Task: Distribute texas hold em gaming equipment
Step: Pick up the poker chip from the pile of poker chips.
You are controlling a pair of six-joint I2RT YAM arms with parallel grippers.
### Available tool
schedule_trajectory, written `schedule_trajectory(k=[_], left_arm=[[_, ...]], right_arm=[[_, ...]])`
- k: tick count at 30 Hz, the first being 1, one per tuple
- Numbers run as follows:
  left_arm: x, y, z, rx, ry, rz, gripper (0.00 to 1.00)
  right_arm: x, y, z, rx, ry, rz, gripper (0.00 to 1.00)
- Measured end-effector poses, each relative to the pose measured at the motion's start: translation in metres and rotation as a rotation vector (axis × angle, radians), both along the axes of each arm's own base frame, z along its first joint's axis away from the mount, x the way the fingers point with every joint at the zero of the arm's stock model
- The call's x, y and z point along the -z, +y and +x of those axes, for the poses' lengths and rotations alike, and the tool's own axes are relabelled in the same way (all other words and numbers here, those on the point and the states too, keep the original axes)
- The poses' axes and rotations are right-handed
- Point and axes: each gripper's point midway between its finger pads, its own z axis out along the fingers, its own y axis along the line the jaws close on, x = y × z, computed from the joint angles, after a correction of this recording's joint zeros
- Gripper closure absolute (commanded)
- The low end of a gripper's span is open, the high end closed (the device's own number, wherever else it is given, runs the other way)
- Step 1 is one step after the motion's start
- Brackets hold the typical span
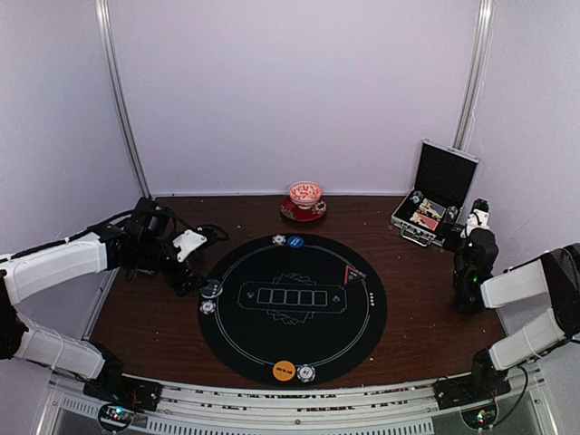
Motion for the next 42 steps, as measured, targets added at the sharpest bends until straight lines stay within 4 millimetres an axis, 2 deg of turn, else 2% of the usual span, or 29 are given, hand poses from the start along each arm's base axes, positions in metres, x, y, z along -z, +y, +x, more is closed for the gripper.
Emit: schedule_trajectory(k=[4,7,9,11,14,17,22,26,32,35,39,42], left_arm=[[-0.016,0.014,0.018,-0.080,-0.054,-0.025,0.02],[-0.031,0.030,0.036,-0.157,-0.095,-0.054,0.02],[-0.039,0.042,0.047,-0.207,-0.117,-0.069,0.02],[-0.047,0.054,0.059,-0.257,-0.135,-0.082,0.02],[-0.056,0.070,0.078,-0.323,-0.152,-0.097,0.02],[-0.057,0.084,0.091,-0.376,-0.151,-0.105,0.02],[-0.052,0.097,0.109,-0.427,-0.133,-0.111,0.02],[-0.047,0.093,0.115,-0.423,-0.109,-0.125,0.02],[-0.034,0.086,0.120,-0.392,-0.065,-0.130,0.02],[-0.025,0.083,0.117,-0.358,-0.037,-0.114,0.02],[-0.017,0.078,0.108,-0.298,-0.012,-0.104,0.02],[-0.008,0.076,0.099,-0.265,0.010,-0.088,0.02]], right_arm=[[-0.022,0.008,0.023,-0.031,0.041,0.062,0.00],[-0.037,0.025,0.042,-0.093,0.109,0.118,0.00],[-0.046,0.042,0.050,-0.148,0.170,0.149,0.00],[-0.052,0.065,0.051,-0.204,0.237,0.163,0.00],[-0.059,0.110,0.035,-0.312,0.331,0.168,0.00],[-0.066,0.142,0.008,-0.395,0.385,0.176,0.00],[-0.070,0.149,-0.030,-0.411,0.448,0.226,0.00],[-0.068,0.151,-0.046,-0.454,0.490,0.251,0.00],[-0.071,0.169,-0.073,-0.615,0.449,0.298,0.00],[-0.059,0.186,-0.082,-0.683,0.451,0.307,0.00],[-0.032,0.204,-0.095,-0.746,0.500,0.297,0.00],[-0.026,0.210,-0.101,-0.755,0.509,0.284,0.00]])
